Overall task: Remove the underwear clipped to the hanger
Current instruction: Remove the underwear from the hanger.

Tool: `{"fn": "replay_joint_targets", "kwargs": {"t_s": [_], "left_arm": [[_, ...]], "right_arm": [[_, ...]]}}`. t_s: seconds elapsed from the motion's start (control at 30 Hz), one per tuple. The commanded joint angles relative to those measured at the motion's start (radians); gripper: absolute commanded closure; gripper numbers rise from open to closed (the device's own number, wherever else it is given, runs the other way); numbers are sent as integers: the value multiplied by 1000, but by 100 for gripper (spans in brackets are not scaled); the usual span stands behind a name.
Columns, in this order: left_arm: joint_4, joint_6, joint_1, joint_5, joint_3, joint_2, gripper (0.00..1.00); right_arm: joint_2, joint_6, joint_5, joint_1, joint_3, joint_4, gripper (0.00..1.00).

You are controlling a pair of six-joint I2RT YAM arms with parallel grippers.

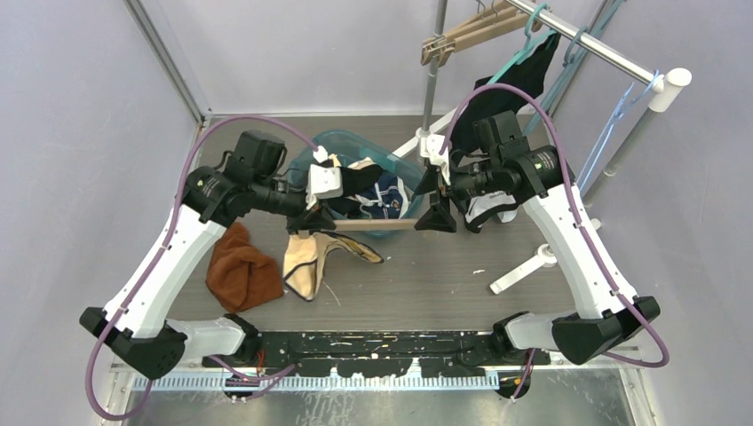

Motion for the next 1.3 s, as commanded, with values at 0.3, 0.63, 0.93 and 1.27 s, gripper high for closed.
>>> {"fn": "replay_joint_targets", "kwargs": {"t_s": [0.3, 0.63, 0.93, 1.27], "left_arm": [[160, -99, -45, 51, 156, 93, 100], [181, -111, -53, 56, 123, 83, 100], [185, -96, -53, 46, 60, 38, 100], [167, -111, -31, 3, 33, -10, 17]], "right_arm": [[-43, 95, 18, 53, -46, 147, 35], [-20, 107, 25, 55, -79, 155, 63], [-73, 135, 79, 53, -135, 215, 99], [-154, 112, 112, 23, -215, 225, 99]]}}
